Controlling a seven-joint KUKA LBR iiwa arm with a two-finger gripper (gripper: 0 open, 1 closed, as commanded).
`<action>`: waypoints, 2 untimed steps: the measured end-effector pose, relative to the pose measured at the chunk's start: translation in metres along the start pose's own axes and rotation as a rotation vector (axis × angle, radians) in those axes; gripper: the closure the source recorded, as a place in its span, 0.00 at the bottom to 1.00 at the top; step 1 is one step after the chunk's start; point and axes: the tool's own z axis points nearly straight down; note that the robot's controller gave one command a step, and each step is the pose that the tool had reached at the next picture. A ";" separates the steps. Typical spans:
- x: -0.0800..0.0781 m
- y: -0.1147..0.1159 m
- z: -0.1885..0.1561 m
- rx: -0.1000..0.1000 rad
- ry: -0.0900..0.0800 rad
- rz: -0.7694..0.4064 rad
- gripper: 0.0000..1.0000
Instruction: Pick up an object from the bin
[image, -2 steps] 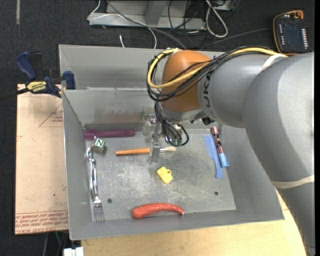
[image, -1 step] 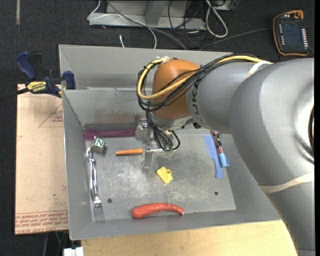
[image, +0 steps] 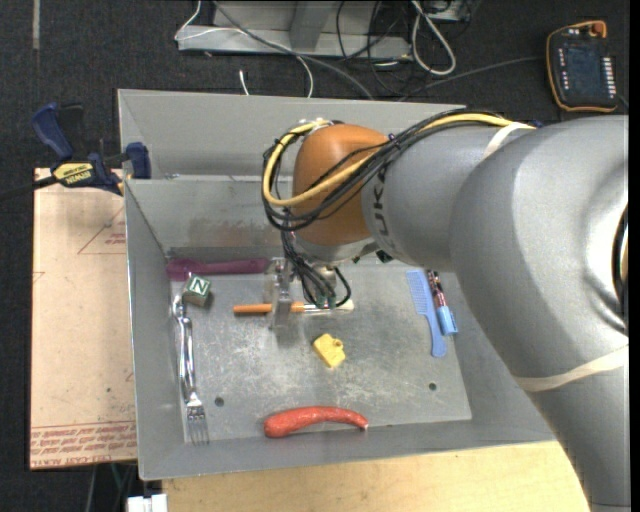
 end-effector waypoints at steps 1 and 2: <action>0.000 0.000 0.000 0.000 0.000 0.000 1.00; 0.000 0.000 -0.014 0.000 0.001 -0.001 1.00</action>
Offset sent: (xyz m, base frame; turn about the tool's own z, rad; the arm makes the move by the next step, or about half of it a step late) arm 0.0000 0.0001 0.0267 -0.0001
